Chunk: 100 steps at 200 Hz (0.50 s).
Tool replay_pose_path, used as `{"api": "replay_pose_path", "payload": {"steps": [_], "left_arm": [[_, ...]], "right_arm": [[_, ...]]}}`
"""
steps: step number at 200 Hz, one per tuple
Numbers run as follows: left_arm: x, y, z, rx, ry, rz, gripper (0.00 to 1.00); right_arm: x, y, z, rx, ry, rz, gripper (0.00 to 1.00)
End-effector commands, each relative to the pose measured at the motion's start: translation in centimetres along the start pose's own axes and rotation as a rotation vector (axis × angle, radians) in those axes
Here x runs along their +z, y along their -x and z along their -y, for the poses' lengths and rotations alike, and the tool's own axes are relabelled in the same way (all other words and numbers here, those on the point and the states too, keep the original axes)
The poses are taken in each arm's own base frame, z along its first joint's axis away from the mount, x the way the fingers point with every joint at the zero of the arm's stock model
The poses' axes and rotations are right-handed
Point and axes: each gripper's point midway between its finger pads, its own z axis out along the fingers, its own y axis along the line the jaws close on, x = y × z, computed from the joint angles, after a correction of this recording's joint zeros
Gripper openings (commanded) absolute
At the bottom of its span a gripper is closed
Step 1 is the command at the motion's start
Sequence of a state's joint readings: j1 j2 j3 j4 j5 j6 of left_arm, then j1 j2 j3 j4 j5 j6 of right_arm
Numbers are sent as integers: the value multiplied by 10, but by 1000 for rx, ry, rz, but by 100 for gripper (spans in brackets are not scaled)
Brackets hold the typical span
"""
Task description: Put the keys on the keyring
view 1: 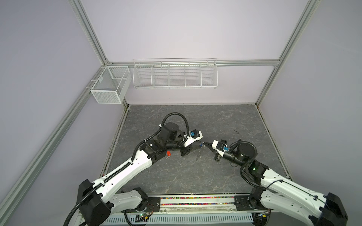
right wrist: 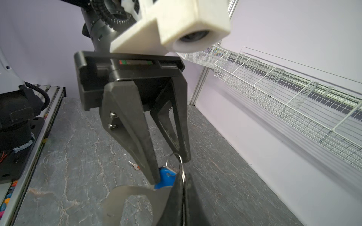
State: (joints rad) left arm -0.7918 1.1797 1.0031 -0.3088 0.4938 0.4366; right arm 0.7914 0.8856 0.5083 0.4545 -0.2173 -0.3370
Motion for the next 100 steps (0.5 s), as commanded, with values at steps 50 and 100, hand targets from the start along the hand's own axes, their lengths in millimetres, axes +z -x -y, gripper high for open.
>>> {"api": "replay_pose_path", "payload": {"steps": [50,100], "left_arm": [[4,7,-14,-101,78,98,31],[15,7,-10,-110,68,108,29]], "right_arm": [[-2,18,19,51,-85,55,7],[0,19,30,94,-140,62,7]]}}
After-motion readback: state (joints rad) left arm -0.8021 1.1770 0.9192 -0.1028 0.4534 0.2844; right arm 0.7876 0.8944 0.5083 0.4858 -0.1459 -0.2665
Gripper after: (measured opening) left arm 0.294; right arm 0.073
